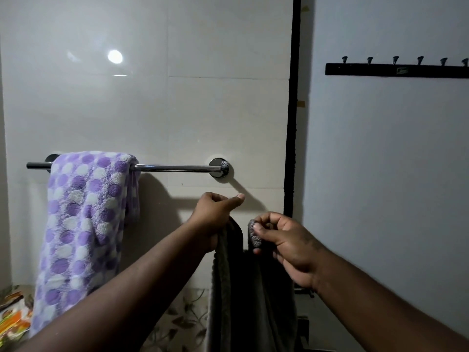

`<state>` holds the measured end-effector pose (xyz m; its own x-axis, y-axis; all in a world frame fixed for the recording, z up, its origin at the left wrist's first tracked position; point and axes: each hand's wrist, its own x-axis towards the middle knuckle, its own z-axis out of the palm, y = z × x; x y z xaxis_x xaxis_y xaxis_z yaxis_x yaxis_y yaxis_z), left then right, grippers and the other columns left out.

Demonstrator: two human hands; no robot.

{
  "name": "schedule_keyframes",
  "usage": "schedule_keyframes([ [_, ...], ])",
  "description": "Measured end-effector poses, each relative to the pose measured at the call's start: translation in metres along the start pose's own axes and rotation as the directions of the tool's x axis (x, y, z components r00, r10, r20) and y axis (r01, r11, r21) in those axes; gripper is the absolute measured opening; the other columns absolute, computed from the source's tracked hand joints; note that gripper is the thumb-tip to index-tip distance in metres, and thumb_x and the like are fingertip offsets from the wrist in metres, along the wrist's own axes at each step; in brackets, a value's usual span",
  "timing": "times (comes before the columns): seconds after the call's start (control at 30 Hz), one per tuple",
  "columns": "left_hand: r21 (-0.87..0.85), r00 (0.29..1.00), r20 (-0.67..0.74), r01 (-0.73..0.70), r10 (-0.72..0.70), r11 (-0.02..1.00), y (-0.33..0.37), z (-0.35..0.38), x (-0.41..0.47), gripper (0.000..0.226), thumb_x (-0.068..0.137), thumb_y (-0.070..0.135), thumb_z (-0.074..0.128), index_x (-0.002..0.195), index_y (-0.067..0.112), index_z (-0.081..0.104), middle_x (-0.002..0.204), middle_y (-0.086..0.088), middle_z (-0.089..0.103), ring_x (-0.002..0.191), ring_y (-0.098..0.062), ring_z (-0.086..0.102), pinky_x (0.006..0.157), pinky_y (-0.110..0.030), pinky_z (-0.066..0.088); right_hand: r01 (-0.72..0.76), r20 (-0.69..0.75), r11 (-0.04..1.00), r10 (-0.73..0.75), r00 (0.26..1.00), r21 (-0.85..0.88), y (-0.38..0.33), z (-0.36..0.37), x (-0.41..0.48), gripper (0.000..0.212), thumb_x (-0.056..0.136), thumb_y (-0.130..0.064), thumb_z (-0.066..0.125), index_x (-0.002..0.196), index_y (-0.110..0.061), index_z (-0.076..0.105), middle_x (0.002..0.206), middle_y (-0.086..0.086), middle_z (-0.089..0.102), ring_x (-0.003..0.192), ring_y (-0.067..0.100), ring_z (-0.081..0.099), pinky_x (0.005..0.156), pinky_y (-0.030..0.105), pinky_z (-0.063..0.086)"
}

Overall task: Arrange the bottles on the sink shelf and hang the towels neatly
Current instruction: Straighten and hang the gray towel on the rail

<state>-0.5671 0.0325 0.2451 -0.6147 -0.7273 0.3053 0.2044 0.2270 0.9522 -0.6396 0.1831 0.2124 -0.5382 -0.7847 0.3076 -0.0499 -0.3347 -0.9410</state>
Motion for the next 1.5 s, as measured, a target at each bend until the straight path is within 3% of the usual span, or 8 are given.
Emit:
schedule_keyframes([
  [0.13, -0.151, 0.986, 0.14, 0.108, -0.086, 0.983, 0.006, 0.023, -0.011, 0.021, 0.094, 0.012, 0.072, 0.101, 0.007, 0.053, 0.07, -0.01, 0.046, 0.039, -0.015, 0.041, 0.039, -0.02, 0.04, -0.077, 0.103, 0.996, 0.072, 0.992, 0.047, 0.004, 0.007, -0.001, 0.015, 0.096, 0.004, 0.057, 0.103, -0.007, 0.064, 0.087, 0.012, 0.071, 0.072, 0.02, 0.07, 0.065, 0.029, 0.059],
  [0.33, -0.118, 0.95, 0.298, 0.129, -0.089, 0.985, -0.005, 0.012, -0.021, 0.028, 0.092, 0.0, 0.069, 0.116, 0.004, 0.056, 0.076, -0.013, 0.065, 0.06, -0.021, 0.066, 0.056, -0.027, 0.054, -0.086, -0.101, 0.994, 0.078, 0.992, -0.069, 0.013, -0.011, 0.01, 0.017, 0.094, 0.005, 0.059, 0.095, -0.011, 0.065, 0.086, 0.013, 0.07, 0.074, 0.022, 0.065, 0.075, 0.035, 0.054],
  [0.47, -0.043, 0.891, 0.419, 0.211, -0.174, 0.977, -0.017, -0.001, -0.026, 0.006, 0.096, 0.006, 0.064, 0.09, 0.005, 0.064, 0.08, -0.011, 0.062, 0.065, -0.016, 0.057, 0.063, -0.025, 0.046, -0.049, -0.144, 0.998, 0.043, 0.989, -0.041, 0.01, -0.025, 0.018, 0.014, 0.098, 0.0, 0.057, 0.092, -0.011, 0.063, 0.082, 0.009, 0.068, 0.069, 0.017, 0.063, 0.07, 0.031, 0.053],
  [0.63, -0.151, 0.896, 0.394, 0.281, -0.203, 0.948, -0.02, -0.003, -0.028, 0.01, 0.093, 0.016, 0.071, 0.084, 0.013, 0.066, 0.068, -0.002, 0.064, 0.054, -0.009, 0.058, 0.051, -0.02, 0.049, -0.095, -0.258, 0.963, 0.029, 0.966, -0.25, 0.004, -0.029, 0.019, 0.012, 0.097, -0.003, 0.059, 0.089, -0.01, 0.065, 0.077, 0.003, 0.066, 0.066, 0.013, 0.058, 0.054, 0.023, 0.048],
  [0.77, -0.226, 0.936, 0.298, 0.26, -0.188, 0.939, -0.025, 0.002, -0.029, 0.021, 0.091, 0.012, 0.074, 0.074, 0.013, 0.061, 0.058, -0.002, 0.056, 0.049, -0.014, 0.057, 0.055, -0.026, 0.057, -0.044, -0.501, 0.893, -0.21, 0.84, -0.448, -0.003, -0.031, 0.018, 0.011, 0.095, -0.015, 0.065, 0.084, -0.014, 0.067, 0.078, 0.002, 0.066, 0.07, 0.016, 0.056, 0.061, 0.027, 0.045],
  [1.1, -0.239, 0.958, 0.25, 0.204, -0.143, 0.949, -0.024, 0.019, -0.041, 0.011, 0.091, 0.002, 0.071, 0.081, 0.002, 0.067, 0.06, -0.01, 0.065, 0.056, -0.021, 0.067, 0.063, -0.033, 0.062, 0.131, -0.232, 0.767, -0.345, 0.909, -0.628, -0.01, -0.013, -0.002, 0.007, 0.089, -0.016, 0.074, 0.083, -0.016, 0.073, 0.08, 0.002, 0.078, 0.072, 0.018, 0.075, 0.071, 0.038, 0.064],
  [1.3, -0.262, 0.957, 0.226, 0.239, -0.181, 0.935, -0.025, 0.024, -0.045, 0.003, 0.094, -0.004, 0.063, 0.093, -0.004, 0.067, 0.058, -0.011, 0.067, 0.049, -0.019, 0.067, 0.053, -0.027, 0.057, 0.09, -0.169, 0.707, -0.288, 0.943, -0.701, -0.01, -0.015, -0.009, 0.016, 0.079, -0.018, 0.084, 0.094, -0.019, 0.079, 0.086, -0.004, 0.078, 0.083, 0.01, 0.073, 0.081, 0.026, 0.059],
  [1.5, -0.294, 0.941, 0.231, 0.311, -0.248, 0.904, -0.026, 0.035, -0.051, 0.009, 0.09, -0.003, 0.066, 0.093, -0.008, 0.073, 0.072, -0.016, 0.066, 0.047, -0.016, 0.057, 0.05, -0.024, 0.052, 0.117, -0.17, 0.598, -0.402, 0.899, -0.793, 0.0, -0.016, -0.018, 0.019, 0.068, -0.022, 0.092, 0.082, -0.026, 0.079, 0.073, -0.013, 0.075, 0.071, -0.002, 0.07, 0.064, 0.013, 0.055],
])
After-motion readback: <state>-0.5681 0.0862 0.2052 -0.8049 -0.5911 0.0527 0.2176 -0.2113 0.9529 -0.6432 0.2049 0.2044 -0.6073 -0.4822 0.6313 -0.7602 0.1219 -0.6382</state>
